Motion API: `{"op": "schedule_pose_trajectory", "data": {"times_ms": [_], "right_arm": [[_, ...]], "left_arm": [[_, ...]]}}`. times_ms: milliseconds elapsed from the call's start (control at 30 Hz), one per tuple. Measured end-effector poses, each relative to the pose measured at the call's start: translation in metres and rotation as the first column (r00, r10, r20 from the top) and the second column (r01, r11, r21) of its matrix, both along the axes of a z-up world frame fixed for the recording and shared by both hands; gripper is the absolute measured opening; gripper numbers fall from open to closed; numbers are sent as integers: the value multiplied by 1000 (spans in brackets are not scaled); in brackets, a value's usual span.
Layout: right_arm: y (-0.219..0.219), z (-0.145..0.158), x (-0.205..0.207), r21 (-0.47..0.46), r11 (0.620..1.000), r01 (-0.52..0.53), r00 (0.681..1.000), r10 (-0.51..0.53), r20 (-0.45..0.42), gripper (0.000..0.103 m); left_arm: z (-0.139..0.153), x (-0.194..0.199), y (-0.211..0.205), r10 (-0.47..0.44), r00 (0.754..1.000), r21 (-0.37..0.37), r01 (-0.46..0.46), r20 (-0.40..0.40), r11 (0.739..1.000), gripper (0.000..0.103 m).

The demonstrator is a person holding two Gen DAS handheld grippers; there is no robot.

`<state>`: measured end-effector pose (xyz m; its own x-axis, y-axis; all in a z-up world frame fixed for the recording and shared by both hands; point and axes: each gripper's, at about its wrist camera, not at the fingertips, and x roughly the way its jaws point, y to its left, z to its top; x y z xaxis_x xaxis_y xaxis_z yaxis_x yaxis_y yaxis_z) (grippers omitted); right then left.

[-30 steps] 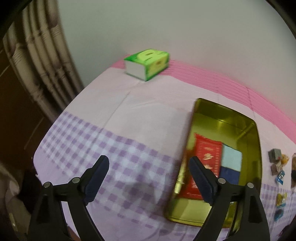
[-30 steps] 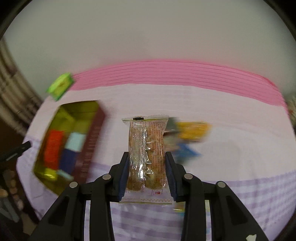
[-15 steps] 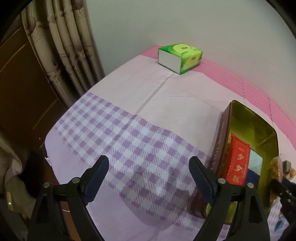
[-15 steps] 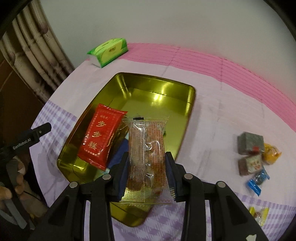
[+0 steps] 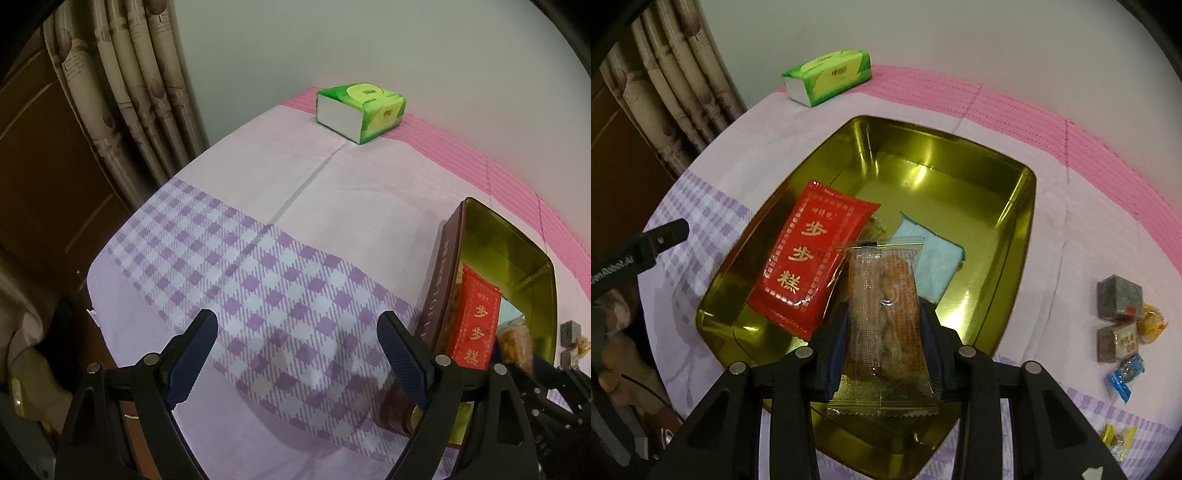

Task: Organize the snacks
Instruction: 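Carry the pastry bag into the gold tin and open the right tool, then grasp the blue-wrapped candy with the right tool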

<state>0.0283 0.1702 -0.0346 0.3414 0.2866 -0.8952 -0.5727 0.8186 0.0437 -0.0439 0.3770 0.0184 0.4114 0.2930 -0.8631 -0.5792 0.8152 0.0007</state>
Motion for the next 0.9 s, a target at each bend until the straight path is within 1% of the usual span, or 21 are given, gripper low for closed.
{"op": "schedule_pose_trajectory", "data": {"times_ms": [100,233,333,400,533,567,700,767,833,900], "right_arm": [[2,-5,1,-7,1000,-1,1000,1,-2,35],[4,-6,2,-9,1000,-4,1000,4,4,39],[4,-1,0,6,1000,-9,1000,9,17,53],[1,6,-4,29,1000,-9,1000,8,30,56],[-8,28,-14,90,995,-33,997,26,70,62],[-12,32,-16,95,995,-34,997,27,78,67],[-46,55,-23,127,992,-9,990,-9,139,76],[-75,63,-25,126,992,28,985,-49,163,78],[-99,66,-24,117,991,60,983,-79,165,78],[-133,66,-24,80,990,115,978,-127,167,78]], "left_arm": [[0,1,0,-6,1000,-3,6,0,1000,88],[-1,2,-1,-8,1000,-2,8,2,1000,88],[-1,2,-2,-14,1000,-9,14,8,1000,88],[-2,2,-2,-18,1000,-18,18,12,1000,88],[2,3,-7,-40,999,-3,40,29,999,88],[3,3,-8,-43,998,-2,43,37,999,88],[8,0,-11,-44,996,12,44,77,999,88],[10,-1,-12,-43,995,12,42,89,999,88],[12,-2,-14,-56,992,9,56,109,998,88],[12,0,-19,-74,992,18,72,101,997,88]]}}
